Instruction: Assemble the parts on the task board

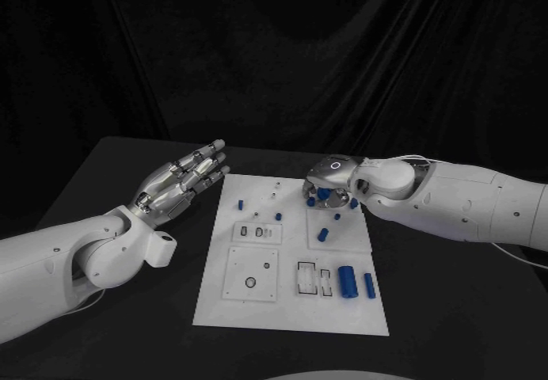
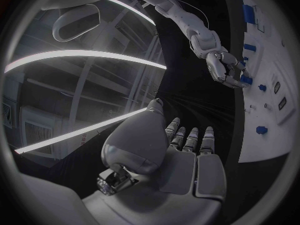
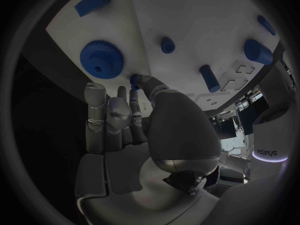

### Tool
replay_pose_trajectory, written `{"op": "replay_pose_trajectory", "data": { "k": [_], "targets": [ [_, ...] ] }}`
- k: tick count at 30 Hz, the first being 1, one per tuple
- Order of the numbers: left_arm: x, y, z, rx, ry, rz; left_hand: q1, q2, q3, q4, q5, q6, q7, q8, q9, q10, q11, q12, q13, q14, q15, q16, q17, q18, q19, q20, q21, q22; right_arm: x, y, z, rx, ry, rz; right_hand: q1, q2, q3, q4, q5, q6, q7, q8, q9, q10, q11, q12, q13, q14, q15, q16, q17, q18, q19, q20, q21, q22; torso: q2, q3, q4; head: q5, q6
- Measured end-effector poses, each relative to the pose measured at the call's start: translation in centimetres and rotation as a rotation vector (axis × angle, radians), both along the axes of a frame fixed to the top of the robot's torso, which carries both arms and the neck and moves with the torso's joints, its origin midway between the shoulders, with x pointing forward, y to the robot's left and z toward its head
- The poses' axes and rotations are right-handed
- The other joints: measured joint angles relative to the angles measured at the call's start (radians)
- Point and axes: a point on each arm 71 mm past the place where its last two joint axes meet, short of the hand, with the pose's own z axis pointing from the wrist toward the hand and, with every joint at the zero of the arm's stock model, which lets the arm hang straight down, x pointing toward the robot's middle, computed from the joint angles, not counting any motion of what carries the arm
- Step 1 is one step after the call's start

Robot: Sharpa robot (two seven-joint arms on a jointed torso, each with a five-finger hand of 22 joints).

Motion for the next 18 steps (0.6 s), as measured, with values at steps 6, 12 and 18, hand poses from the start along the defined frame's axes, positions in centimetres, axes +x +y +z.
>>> {"op": "replay_pose_trajectory", "data": {
  "k": [6,12,18],
  "targets": [
    [0.02,0.01,-0.03,0.0,0.001,-0.002,0.0,0.0,0.0,0.0,0.0,-0.009,0.009,0.0,0.0,0.0,0.0,0.0,0.0,0.0,0.0,0.0,0.0,0.0,0.0,0.0,0.0,0.0,0.07,-0.12,-0.34,0.013,0.006,0.003,-0.007,0.008,0.0,0.0,-0.001,0.011,0.005,0.019,0.028,0.0,0.0,0.012,0.01,0.0,0.0,0.0,0.004,0.0,0.0,0.0,0.012,0.013,0.0,-0.0004,0.0004,0.001,-0.005],
    [0.05,0.07,-0.06,0.0,0.001,-0.001,0.003,0.003,0.0,0.0,0.0,-0.003,0.014,0.0,0.0,-0.001,0.007,0.0,0.0,0.0,0.0,0.0,0.0,0.0,0.008,0.009,0.0,0.0,0.12,-0.18,-0.53,0.028,0.01,0.009,-0.007,0.008,0.014,-0.014,-0.002,0.029,0.023,0.05,0.069,0.028,-0.019,0.012,0.013,0.007,-0.007,0.012,0.014,0.0,0.006,-0.005,0.023,0.04,-0.001,-0.0006,0.001,0.001,-0.007],
    [0.1,0.13,-0.09,0.001,0.002,-0.001,0.003,0.003,0.0,0.0,0.0,-0.003,0.014,0.0,0.0,-0.002,0.009,0.0,0.0,0.0,0.0,0.0,0.0,0.0,0.008,0.009,0.0,0.0,0.13,-0.14,-0.55,0.048,0.013,0.017,0.005,0.02,0.026,-0.026,-0.025,0.052,0.045,0.075,0.104,0.07,-0.023,0.012,0.013,0.007,-0.007,0.013,0.017,0.0,0.014,-0.014,0.035,0.065,-0.002,-0.0007,0.0009,0.002,-0.009]
  ]
}}
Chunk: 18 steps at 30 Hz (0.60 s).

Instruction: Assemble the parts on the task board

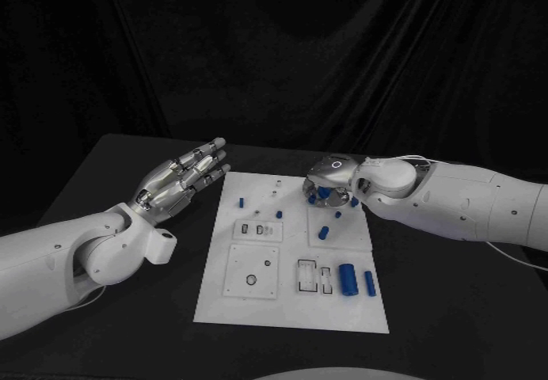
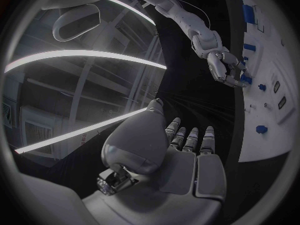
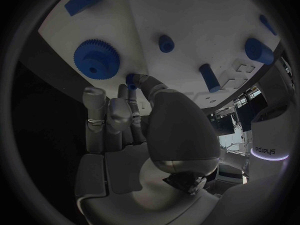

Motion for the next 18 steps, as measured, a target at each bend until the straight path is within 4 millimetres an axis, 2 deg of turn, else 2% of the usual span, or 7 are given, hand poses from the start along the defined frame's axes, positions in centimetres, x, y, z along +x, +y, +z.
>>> {"op": "replay_pose_trajectory", "data": {
  "k": [2,5,8,9,13,14,18],
  "targets": [
    [0.0,0.0,0.0,0.0,0.0,0.0,0.0,0.0,0.067,-0.005,0.0,0.007,0.007,0.0,0.0,0.0,0.0,0.0,0.0,0.0,0.0,0.0,0.0,0.0,0.0,0.0,0.0,0.0,0.0,0.0,0.0,0.008,0.002,0.0,0.0,0.0,0.0,0.0,0.0,0.004,0.004,0.004,0.005,0.006,0.005,0.0,-0.001,0.0,0.0,0.0,0.0,0.0,0.0,0.0,0.002,0.007,0.0,-0.0001,0.0,0.0,0.0],
    [0.0,0.0,0.0,0.0,0.0,0.0,0.005,0.005,0.068,-0.004,0.004,0.007,0.007,0.0,0.0,-0.004,0.009,0.0,0.0,0.0,0.0,0.0,0.0,0.0,0.0,0.0,0.0,0.0,0.1,-0.1,0.0,0.022,0.004,0.0,0.0,0.0,0.008,-0.009,-0.012,0.01,0.01,0.011,0.006,0.035,0.009,-0.001,-0.008,0.0,0.0,0.0,0.0,0.0,0.001,0.0,0.02,0.022,-0.001,-0.0001,-0.0002,0.001,0.0],
    [0.0,0.1,0.0,0.0,0.001,0.0,0.005,0.005,0.068,-0.004,0.011,0.019,0.009,0.002,0.0,0.001,0.014,0.0,0.0,0.0,0.0,0.0,0.0,0.0,-0.01,0.01,0.0,0.0,0.0,-0.2,0.1,0.037,0.004,0.0,0.006,0.005,0.008,-0.009,-0.012,0.015,0.011,0.012,0.007,0.059,0.012,-0.022,-0.027,0.0,0.0,0.0,0.0,0.0,0.001,0.0,0.023,0.031,-0.001,-0.0001,-0.0003,0.002,-0.001],
    [0.0,0.1,0.0,0.001,0.001,0.001,0.005,0.005,0.068,-0.004,0.011,0.02,0.009,0.008,0.001,0.001,0.014,0.0,0.0,0.0,0.0,0.0,0.0,0.0,-0.01,0.011,0.0,0.0,0.0,-0.2,0.1,0.041,0.003,0.0,0.005,0.005,0.017,-0.017,-0.023,0.015,0.012,0.012,0.007,0.059,0.013,-0.022,-0.03,0.0,0.0,0.0,0.0,0.0,0.001,0.0,0.023,0.032,-0.001,-0.0001,-0.0004,0.003,-0.001],
    [0.0,0.3,0.0,0.001,0.001,0.004,0.019,-0.002,0.067,-0.004,0.011,0.028,0.018,0.008,0.001,0.002,0.016,0.0,0.0,0.0,0.0,0.0,0.0,0.0,-0.01,0.011,0.0,0.0,-0.3,-0.2,0.3,0.064,0.0,0.007,0.006,0.005,0.018,-0.018,-0.023,0.02,0.016,0.012,0.011,0.078,0.02,-0.045,-0.047,0.0,0.0,0.0,-0.001,0.0,0.004,0.003,0.023,0.041,-0.001,-0.0003,-0.0004,0.007,0.002],
    [0.0,0.4,0.0,0.002,0.001,0.005,0.019,-0.002,0.067,-0.004,0.011,0.028,0.018,0.008,0.001,0.004,0.017,0.0,0.0,0.0,0.0,0.0,0.0,0.0,-0.003,0.018,0.0,0.0,-0.3,-0.1,0.4,0.069,-0.001,0.01,0.006,0.005,0.018,-0.018,-0.023,0.02,0.016,0.012,0.011,0.085,0.022,-0.045,-0.051,0.0,0.0,-0.001,-0.002,0.0,0.004,0.004,0.023,0.043,-0.002,-0.0003,-0.0004,0.007,0.003],
    [0.0,0.4,0.0,0.002,0.001,0.006,0.019,-0.002,0.067,-0.004,0.011,0.029,0.018,0.008,0.001,0.004,0.018,0.0,0.0,0.0,0.0,0.0,0.0,0.0,-0.003,0.018,0.0,0.0,-0.2,0.5,1.2,0.092,-0.011,0.021,0.006,0.005,0.011,-0.025,-0.023,0.023,0.02,0.012,0.012,0.103,0.02,-0.068,-0.063,0.0,0.0,-0.001,-0.003,0.0,0.004,0.004,0.023,0.043,-0.002,-0.0006,-0.0007,0.01,0.005]
  ]
}}
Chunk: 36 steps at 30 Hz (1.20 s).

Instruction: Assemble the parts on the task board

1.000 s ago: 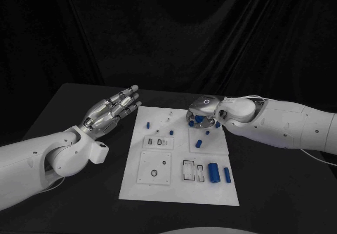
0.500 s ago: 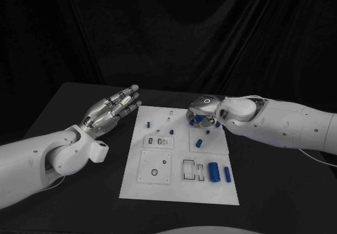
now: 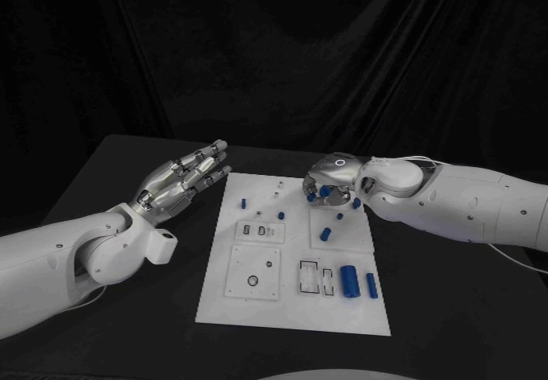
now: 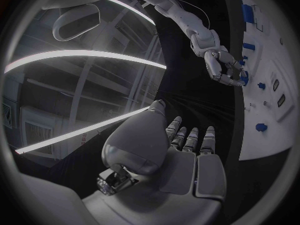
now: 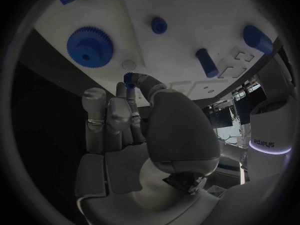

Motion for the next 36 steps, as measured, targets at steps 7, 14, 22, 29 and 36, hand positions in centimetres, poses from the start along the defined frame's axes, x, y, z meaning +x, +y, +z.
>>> {"op": "replay_pose_trajectory", "data": {
  "k": [7,14,22,29,36],
  "targets": [
    [0.0,0.0,0.0,0.0,0.0,0.0,0.0,0.0,0.0,0.0,0.0,0.009,0.008,0.0,0.0,0.0,0.007,0.0,0.0,0.0,0.0,0.0,0.0,0.0,0.0,0.0,0.0,0.0,0.9,2.4,1.4,0.045,-0.013,0.022,0.0,0.0,0.0,0.0,0.0,0.004,0.004,0.0,0.0,0.016,0.006,-0.012,-0.016,0.0,0.0,0.0,-0.001,0.0,0.0,0.0,0.0,0.005,-0.001,-0.0006,-0.0009,0.005,0.004],
    [0.0,0.0,0.0,-0.001,0.001,-0.002,0.0,0.0,0.018,-0.018,0.0,0.009,0.008,0.0,0.0,0.0,0.007,0.0,0.0,0.0,0.0,0.0,0.0,0.0,0.0,0.0,0.0,0.0,2.1,4.1,1.6,0.053,-0.009,0.017,0.0,0.0,0.011,-0.011,-0.019,0.005,0.005,0.0,0.0,0.021,0.011,-0.023,-0.025,-0.009,0.009,-0.001,-0.01,0.0,0.0,0.0,0.0,0.006,-0.002,-0.0014,0.0006,0.01,0.003],
    [0.0,-0.2,0.0,-0.003,0.002,-0.008,0.0,0.0,0.018,-0.018,0.0,0.009,0.008,0.0,0.001,0.0,0.007,0.0,0.0,-0.01,0.009,0.0,0.0,0.0,0.0,0.001,0.0,0.0,3.4,4.7,1.5,0.044,-0.005,-0.007,0.0,0.0,0.011,-0.011,-0.019,0.005,0.005,-0.001,0.0,0.03,0.009,-0.035,-0.028,-0.009,0.009,-0.001,-0.012,0.0,-0.007,0.007,0.0,0.007,0.001,-0.0014,0.0051,0.012,0.001],
    [0.0,-0.2,0.0,-0.004,0.002,-0.012,0.0,0.0,0.018,-0.018,0.012,0.009,0.008,0.0,0.001,0.0,0.007,0.0,0.0,-0.01,0.011,0.0,0.0,0.0,0.0,0.001,0.0,0.0,4.0,4.6,1.5,0.04,-0.008,-0.026,0.009,0.002,0.011,-0.011,-0.02,0.005,0.005,-0.007,0.0,0.033,0.012,-0.046,-0.039,-0.009,0.009,-0.001,-0.016,0.0,-0.007,0.007,0.0,0.008,0.003,0.0006,0.0104,0.005,0.003],
    [0.1,-0.3,-0.1,-0.004,0.003,-0.017,0.0,0.0,0.018,-0.018,0.012,0.009,0.009,0.0,0.001,0.0,0.008,0.0,0.0,-0.003,0.019,0.0,0.0,0.0,0.005,0.016,0.0,0.0,4.4,4.3,1.5,0.037,-0.013,-0.043,0.019,0.0,0.011,-0.011,-0.027,0.006,0.006,-0.007,0.0,0.033,0.012,-0.054,-0.04,-0.013,0.013,-0.009,-0.027,0.0,-0.007,0.007,0.0,0.008,0.003,0.0018,0.0139,0.0,0.002]
  ]
}}
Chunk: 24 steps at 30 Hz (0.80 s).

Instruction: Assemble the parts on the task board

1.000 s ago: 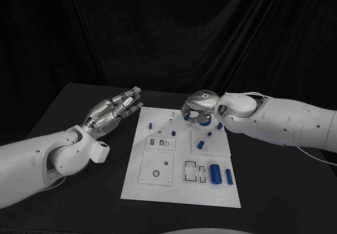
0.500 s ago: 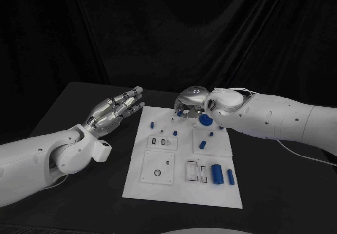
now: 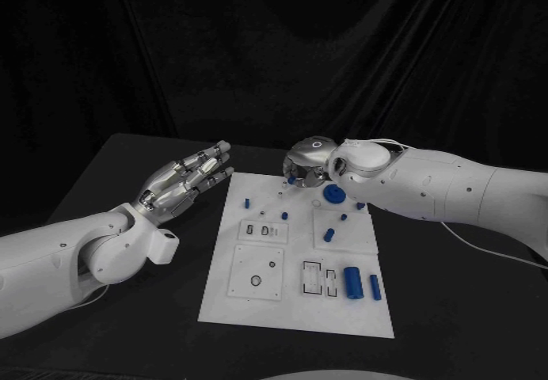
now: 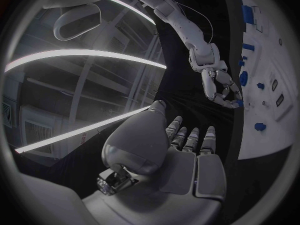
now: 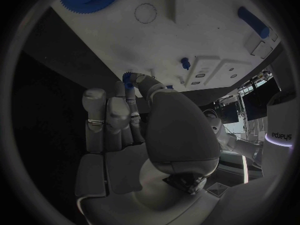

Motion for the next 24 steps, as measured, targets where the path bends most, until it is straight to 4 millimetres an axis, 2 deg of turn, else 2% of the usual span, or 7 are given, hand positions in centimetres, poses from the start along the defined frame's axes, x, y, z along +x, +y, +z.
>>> {"op": "replay_pose_trajectory", "data": {
  "k": [3,6,9,12,24],
  "targets": [
    [0.04,-0.04,-0.01,0.0,0.0,-0.002,0.0,0.0,0.0,0.0,0.0,0.0,0.0,0.0,0.0,0.0,0.0,0.0,0.0,0.012,0.012,0.0,0.0,0.0,0.0,0.0,0.0,0.0,0.17,0.11,0.01,-0.001,-0.002,-0.002,0.0,0.0,0.0,0.0,0.0,0.0,0.0,0.0,0.0,0.0,0.0,-0.007,0.0,0.0,0.0,-0.004,-0.006,0.0,0.0,0.0,0.0,0.0,0.0,0.0004,0.0012,-0.001,0.0],
    [0.07,-0.05,-0.02,0.0,0.0,-0.003,0.0,0.0,0.0,0.0,0.0,0.0,0.0,0.0,0.0,0.0,0.0,0.0,0.0,0.012,0.012,0.0,0.0,0.0,0.0,0.0,0.0,0.0,0.28,0.24,0.02,-0.002,-0.003,-0.002,0.0,0.0,0.0,0.0,0.0,0.0,0.0,0.0,0.0,0.0,0.0,-0.007,0.0,-0.004,0.003,-0.004,-0.006,0.0,0.0,0.0,0.0,0.0,0.0,0.0007,0.0012,0.0,0.0],
    [0.12,0.0,-0.03,0.0,0.0,-0.002,0.0,0.0,0.0,0.0,0.0,0.0,0.0,0.0,0.0,0.0,0.0,0.0,0.0,0.012,0.012,0.0,0.0,0.0,0.0,0.0,0.0,0.0,0.38,0.35,0.03,-0.002,-0.004,-0.002,0.0,0.0,0.0,0.0,0.0,0.0,0.0,0.0,0.0,0.0,0.0,-0.007,0.0,-0.009,-0.002,-0.004,-0.006,0.0,0.0,0.0,0.0,0.0,0.0,0.0007,0.0005,0.003,-0.001],
    [0.15,0.04,-0.04,0.001,0.0,-0.002,0.0,0.0,0.0,0.0,0.0,0.0,0.0,0.0,0.0,0.0,0.0,0.0,0.0,0.012,0.012,0.0,0.0,0.0,0.0,0.0,0.0,0.0,0.47,0.41,0.02,-0.003,-0.005,-0.003,0.0,0.0,0.0,0.0,0.0,0.0,0.0,0.0,0.0,0.0,0.0,-0.007,0.0,-0.009,-0.002,-0.004,-0.006,0.0,-0.007,0.007,0.0,0.003,-0.001,0.0005,-0.0004,0.005,-0.001],
    [0.27,-0.11,-0.08,0.0,0.0,-0.006,0.0,0.0,0.0,0.0,0.0,0.0,0.0,0.0,0.0,0.0,0.0,0.0,0.0,0.012,0.012,0.0,0.0,0.0,0.0,0.0,0.0,0.0,0.78,0.67,-0.12,-0.007,-0.006,-0.008,0.0,0.0,0.0,0.0,-0.012,0.0,0.0,-0.007,0.0,0.0,0.0,-0.015,-0.002,-0.009,-0.002,-0.01,-0.013,0.0,-0.007,0.007,0.0,0.005,-0.002,-0.0003,-0.0007,0.002,-0.004]
  ]
}}
